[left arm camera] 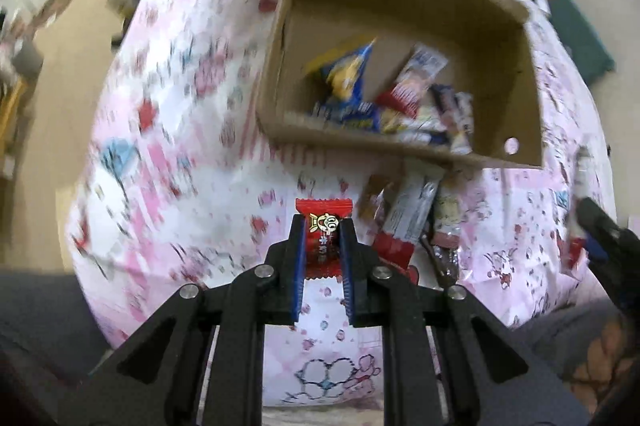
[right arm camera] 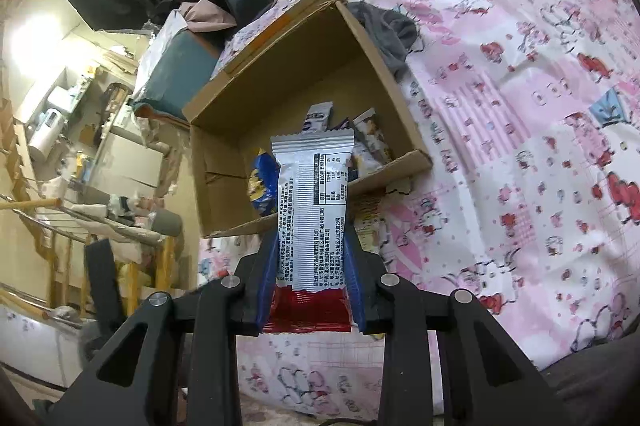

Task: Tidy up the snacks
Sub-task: 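Carry the red candy and the bar over the box and open both tools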

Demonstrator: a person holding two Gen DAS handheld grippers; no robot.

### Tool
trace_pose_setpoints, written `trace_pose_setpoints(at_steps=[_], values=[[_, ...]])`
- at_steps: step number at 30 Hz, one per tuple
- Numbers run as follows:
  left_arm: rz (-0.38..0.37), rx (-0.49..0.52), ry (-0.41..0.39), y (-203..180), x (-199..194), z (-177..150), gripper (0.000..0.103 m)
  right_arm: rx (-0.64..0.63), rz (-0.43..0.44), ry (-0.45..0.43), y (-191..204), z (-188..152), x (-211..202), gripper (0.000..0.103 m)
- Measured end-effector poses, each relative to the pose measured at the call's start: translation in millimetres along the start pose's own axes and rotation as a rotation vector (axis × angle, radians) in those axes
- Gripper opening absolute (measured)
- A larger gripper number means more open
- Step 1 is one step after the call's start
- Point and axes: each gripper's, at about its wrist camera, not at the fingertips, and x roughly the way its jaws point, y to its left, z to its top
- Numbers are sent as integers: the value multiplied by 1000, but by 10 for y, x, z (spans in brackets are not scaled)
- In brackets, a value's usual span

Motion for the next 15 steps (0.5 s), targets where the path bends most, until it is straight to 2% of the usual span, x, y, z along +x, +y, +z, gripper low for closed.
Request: trace_pose_setpoints(at_steps=[3, 6, 12, 15], values=[[10, 84, -79, -26, -226, 231, 13, -5, 13, -12, 19, 67, -12, 32], [15, 128, -132, -36, -356, 473, 13, -24, 13, -34, 59, 181, -27, 32], [29, 156, -170, -90, -312, 836, 13, -55, -9, -43, 110, 399, 68, 32], [36, 168, -170, -144, -177, 907, 13, -77, -21, -41, 134, 526, 150, 32]])
